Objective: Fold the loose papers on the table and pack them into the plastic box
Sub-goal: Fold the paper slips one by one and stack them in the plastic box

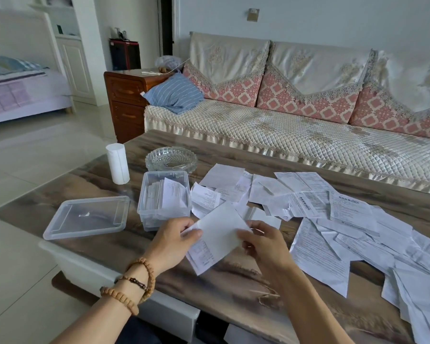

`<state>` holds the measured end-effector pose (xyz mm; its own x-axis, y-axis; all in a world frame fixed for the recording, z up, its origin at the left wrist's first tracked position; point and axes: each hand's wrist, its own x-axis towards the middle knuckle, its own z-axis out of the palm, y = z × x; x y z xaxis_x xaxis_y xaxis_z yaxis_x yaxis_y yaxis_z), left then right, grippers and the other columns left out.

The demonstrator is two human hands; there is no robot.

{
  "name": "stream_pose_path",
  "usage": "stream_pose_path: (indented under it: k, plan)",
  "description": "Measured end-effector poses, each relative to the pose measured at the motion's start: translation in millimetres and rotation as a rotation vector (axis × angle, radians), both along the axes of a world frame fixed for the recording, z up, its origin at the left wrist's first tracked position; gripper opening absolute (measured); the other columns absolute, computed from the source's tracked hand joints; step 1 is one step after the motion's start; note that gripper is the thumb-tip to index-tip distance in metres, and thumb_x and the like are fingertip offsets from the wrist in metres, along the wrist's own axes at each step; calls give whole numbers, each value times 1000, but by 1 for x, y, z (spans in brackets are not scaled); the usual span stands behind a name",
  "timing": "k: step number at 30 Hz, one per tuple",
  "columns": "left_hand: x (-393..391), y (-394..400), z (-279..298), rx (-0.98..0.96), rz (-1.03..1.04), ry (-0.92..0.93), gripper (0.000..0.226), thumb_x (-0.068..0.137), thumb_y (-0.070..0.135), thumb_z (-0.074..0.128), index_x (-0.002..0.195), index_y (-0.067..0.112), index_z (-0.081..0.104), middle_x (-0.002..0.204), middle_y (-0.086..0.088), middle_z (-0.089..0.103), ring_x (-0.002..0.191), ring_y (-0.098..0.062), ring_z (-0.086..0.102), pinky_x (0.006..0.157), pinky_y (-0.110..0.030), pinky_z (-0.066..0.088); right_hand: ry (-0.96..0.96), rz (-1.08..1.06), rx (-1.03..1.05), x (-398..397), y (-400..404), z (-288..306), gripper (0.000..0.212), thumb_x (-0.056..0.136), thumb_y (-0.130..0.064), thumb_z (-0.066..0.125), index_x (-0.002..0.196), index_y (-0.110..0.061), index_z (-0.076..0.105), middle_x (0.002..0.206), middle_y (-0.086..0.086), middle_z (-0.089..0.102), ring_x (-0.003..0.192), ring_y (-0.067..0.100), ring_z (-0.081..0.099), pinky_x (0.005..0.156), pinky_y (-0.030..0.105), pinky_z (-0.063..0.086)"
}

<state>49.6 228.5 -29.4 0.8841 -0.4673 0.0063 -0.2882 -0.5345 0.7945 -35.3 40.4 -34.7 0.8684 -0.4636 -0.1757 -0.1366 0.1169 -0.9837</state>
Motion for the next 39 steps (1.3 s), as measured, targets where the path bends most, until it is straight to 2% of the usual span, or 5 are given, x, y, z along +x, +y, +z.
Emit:
stream_pose_path:
  k: [8,12,22,33,39]
  plan:
    - [25,26,2,-90,355,-250,29,95,31,56,68,20,54,60,10,53,59,-14,51,47,-22,32,73,-19,-217,75,49,29,13,92,-6,56,85,-6,66,81,8,67,67,17,59,50,22,47]
    - [53,54,1,164,386,-449,7,91,32,58,91,26,62,91,8,55,88,-13,52,62,-23,39,95,-19,-444,156,53,48,16,85,-3,50,86,4,65,76,11,61,68,25,54,58,37,53]
    - [88,60,-15,480,98,-509,72,90,49,5,114,25,68,140,7,49,129,-14,38,106,-36,31,318,267,-1518,220,95,27,31,92,-16,55,122,-10,52,114,13,63,108,31,58,86,37,48]
    - [100,56,-6,647,-21,-411,62,99,56,15,112,27,69,129,10,56,123,-17,46,116,-50,16,91,229,-1551,206,83,9,30,89,-29,60,118,-21,65,129,2,56,123,26,42,98,38,36]
    - [97,59,-6,661,-54,-405,61,99,58,16,117,29,66,137,10,52,131,-14,43,118,-52,12,133,830,-1596,206,89,25,49,92,-33,62,139,-28,51,147,0,47,136,21,41,112,40,32]
